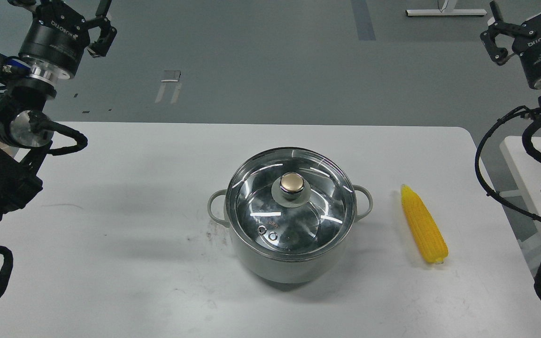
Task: Open pot and put corn in
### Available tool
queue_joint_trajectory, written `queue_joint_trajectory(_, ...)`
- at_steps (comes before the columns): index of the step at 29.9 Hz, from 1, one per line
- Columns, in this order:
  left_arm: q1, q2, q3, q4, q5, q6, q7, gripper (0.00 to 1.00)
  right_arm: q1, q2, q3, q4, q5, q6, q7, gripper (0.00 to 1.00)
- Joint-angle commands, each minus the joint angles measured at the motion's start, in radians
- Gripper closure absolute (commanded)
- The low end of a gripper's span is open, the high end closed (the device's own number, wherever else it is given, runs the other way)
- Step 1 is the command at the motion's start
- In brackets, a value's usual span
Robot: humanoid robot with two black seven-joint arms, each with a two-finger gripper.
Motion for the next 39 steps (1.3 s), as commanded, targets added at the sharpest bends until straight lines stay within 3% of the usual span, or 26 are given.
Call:
queue_joint_trajectory(1, 0.000, 0.002, -0.001, 0.000, 0.000, 0.000, 0.005, 0.02, -0.002, 0.001, 0.003, 0.003, 0.001, 0.000, 0.000, 0.00)
queue_joint_trajectory(15, -0.012, -0.012, 0.031, 0.072, 0.001, 0.000, 0.009, 0.02, -0.029, -0.007, 0.003, 0.000, 0.000, 0.000, -0.006, 0.00)
queue_joint_trajectory(18, -0.014, -0.027, 0.031, 0.089, 0.000, 0.000, 0.032, 0.02, -0.029, -0.001, 0.001, 0.000, 0.000, 0.000, -0.006, 0.00)
queue_joint_trajectory(31, -0.012, -0.050, 0.031, 0.071, 0.000, 0.000, 0.048, 0.02, -0.031, 0.011, -0.021, 0.004, -0.011, 0.000, -0.002, 0.00)
queue_joint_trajectory(39, -0.011, -0.006, 0.137, -0.147, 0.085, 0.000, 0.088, 0.04, -0.075, 0.007, -0.025, 0.015, -0.009, 0.000, -0.001, 0.00)
